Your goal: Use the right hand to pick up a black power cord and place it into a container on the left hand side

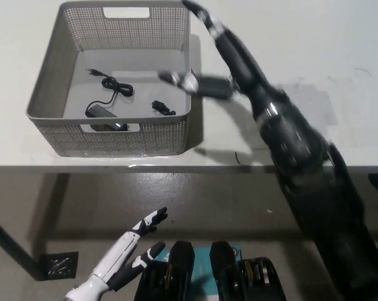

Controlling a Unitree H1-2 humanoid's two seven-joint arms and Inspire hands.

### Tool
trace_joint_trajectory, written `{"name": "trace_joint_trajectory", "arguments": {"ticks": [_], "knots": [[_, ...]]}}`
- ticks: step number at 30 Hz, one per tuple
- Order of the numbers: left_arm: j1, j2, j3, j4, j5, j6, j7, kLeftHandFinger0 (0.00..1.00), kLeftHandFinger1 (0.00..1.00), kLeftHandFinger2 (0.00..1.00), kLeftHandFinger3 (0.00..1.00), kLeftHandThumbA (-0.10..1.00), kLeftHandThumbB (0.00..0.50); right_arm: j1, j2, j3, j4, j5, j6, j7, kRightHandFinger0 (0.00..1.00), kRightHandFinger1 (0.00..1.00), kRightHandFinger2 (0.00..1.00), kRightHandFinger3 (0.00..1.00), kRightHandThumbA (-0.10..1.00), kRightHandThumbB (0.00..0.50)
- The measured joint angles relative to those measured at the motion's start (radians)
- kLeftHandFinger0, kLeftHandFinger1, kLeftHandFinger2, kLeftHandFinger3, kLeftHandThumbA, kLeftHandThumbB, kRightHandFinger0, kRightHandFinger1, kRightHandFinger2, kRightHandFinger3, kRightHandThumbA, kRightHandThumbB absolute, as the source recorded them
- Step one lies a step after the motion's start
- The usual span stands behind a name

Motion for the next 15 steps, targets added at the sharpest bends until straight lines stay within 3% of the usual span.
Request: {"name": "trace_joint_trajectory", "arguments": {"ticks": [3,7,8,11,15], "knots": [[0.011,0.000,0.001,0.000,0.000,0.000,0.000,1.00,1.00,1.00,1.00,0.99,0.314,0.152,-0.026,-0.001,-0.112,0.004,0.001,0.005,1.00,1.00,1.00,1.00,1.00,0.378],[0.021,-0.002,0.005,0.000,0.000,-0.002,0.002,1.00,1.00,1.00,1.00,1.00,0.310,0.360,-0.057,-0.007,-0.263,0.034,-0.003,0.009,1.00,1.00,1.00,1.00,1.00,0.415],[0.023,-0.002,0.008,0.000,0.000,-0.003,0.003,1.00,1.00,1.00,1.00,1.00,0.308,0.409,-0.060,-0.011,-0.301,0.047,-0.005,0.010,1.00,1.00,1.00,1.00,1.00,0.386],[0.027,-0.002,0.017,0.001,-0.001,-0.006,0.003,1.00,1.00,1.00,1.00,1.00,0.306,0.533,-0.058,-0.017,-0.334,0.091,-0.027,0.014,1.00,1.00,1.00,1.00,1.00,0.383],[0.029,-0.003,0.024,0.001,-0.001,-0.006,0.003,1.00,1.00,1.00,1.00,1.00,0.312,0.623,-0.041,-0.023,-0.301,0.161,-0.055,0.024,1.00,1.00,1.00,1.00,1.00,0.327]]}}
